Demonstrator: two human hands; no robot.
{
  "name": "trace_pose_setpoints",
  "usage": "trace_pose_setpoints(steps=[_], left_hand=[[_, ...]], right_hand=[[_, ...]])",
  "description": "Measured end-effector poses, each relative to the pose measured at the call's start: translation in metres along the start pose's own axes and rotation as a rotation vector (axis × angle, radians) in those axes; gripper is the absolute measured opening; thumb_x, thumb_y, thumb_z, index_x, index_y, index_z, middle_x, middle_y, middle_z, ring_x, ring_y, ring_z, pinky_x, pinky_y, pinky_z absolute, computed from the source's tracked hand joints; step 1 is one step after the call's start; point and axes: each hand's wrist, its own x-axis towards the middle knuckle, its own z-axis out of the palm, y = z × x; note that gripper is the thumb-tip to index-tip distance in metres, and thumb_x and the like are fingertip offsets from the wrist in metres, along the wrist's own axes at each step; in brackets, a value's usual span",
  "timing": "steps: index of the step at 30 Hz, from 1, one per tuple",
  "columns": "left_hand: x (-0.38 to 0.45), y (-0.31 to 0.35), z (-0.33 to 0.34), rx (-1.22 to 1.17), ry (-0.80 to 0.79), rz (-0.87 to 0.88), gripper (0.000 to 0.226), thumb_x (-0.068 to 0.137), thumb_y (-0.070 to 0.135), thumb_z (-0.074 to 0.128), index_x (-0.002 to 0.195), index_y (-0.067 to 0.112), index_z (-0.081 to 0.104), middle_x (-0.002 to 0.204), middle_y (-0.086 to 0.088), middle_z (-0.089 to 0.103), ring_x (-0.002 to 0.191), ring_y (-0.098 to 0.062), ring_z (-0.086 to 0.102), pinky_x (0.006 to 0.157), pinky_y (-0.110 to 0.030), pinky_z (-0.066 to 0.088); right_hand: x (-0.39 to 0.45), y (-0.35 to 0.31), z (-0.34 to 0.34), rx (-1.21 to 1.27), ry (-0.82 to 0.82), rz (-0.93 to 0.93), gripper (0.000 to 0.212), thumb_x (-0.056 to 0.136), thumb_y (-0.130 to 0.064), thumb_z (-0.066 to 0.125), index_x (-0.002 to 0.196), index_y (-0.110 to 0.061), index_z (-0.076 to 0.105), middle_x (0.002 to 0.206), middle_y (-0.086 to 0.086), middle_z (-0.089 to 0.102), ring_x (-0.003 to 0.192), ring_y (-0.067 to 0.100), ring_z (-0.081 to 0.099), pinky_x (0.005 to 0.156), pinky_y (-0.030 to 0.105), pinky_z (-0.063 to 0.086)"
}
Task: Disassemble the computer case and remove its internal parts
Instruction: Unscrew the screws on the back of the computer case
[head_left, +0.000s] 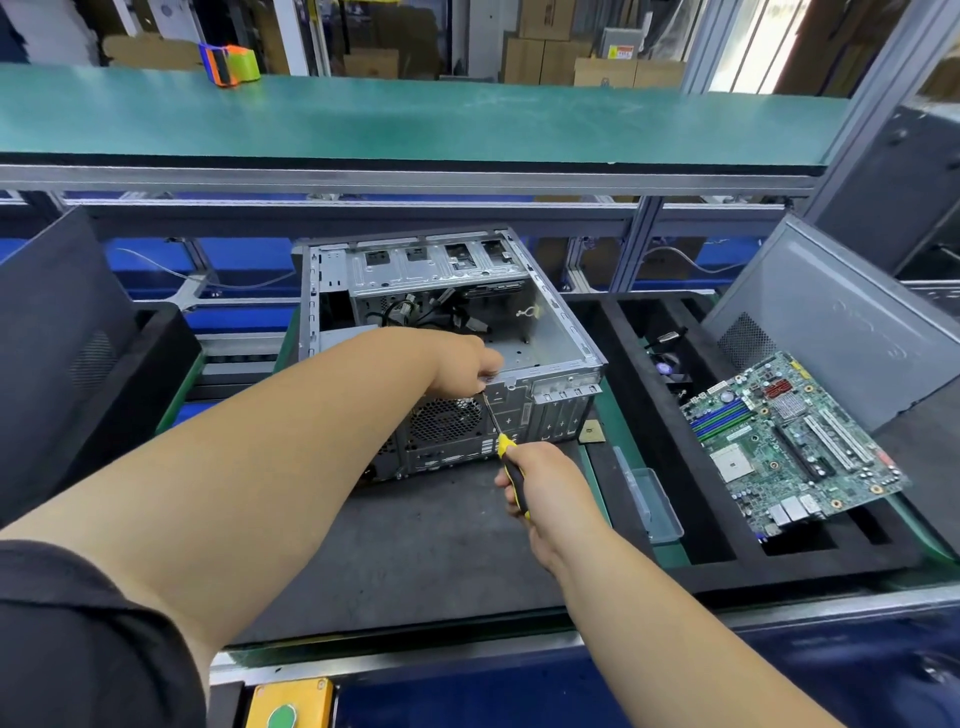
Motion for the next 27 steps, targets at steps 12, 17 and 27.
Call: trace_pose_setpoints(steps=[12,17,27], left_hand=[[0.006,0.000,-0.003,-0.016,0.037,-0.009,0.018,0.101,0.013,0.034,0.090,0.012,0.047,0.096,-0.009,0.048,0.080,-0.022,0.040,0.070,-0.029,0.030],[0.011,-0.002,-0.002,0.009,0.023,-0.023,0.017,0.090,-0.001,0.040,0.090,0.014,0.048,0.093,-0.010,0.044,0.077,-0.023,0.035,0.068,-0.032,0.030],[0.012,-0.009,0.005,-0.087,0.059,-0.033,0.025,0.093,0.001,0.041,0.109,0.001,0.060,0.115,-0.020,0.054,0.086,-0.026,0.045,0.076,-0.037,0.039]], right_hand=[[-0.007,-0.001,-0.004,0.238,-0.086,0.119,0.010,0.097,-0.017,0.056,0.098,-0.007,0.059,0.067,0.006,0.054,0.042,0.010,0.044,0.041,0.021,0.034],[-0.007,-0.007,-0.007,0.271,-0.131,0.202,0.034,0.102,-0.018,0.042,0.088,-0.002,0.069,0.061,0.005,0.059,0.044,0.010,0.044,0.042,0.019,0.036],[-0.005,-0.003,-0.006,0.217,-0.132,0.177,0.024,0.101,-0.021,0.050,0.089,-0.009,0.067,0.067,0.000,0.064,0.039,0.012,0.048,0.039,0.021,0.032]])
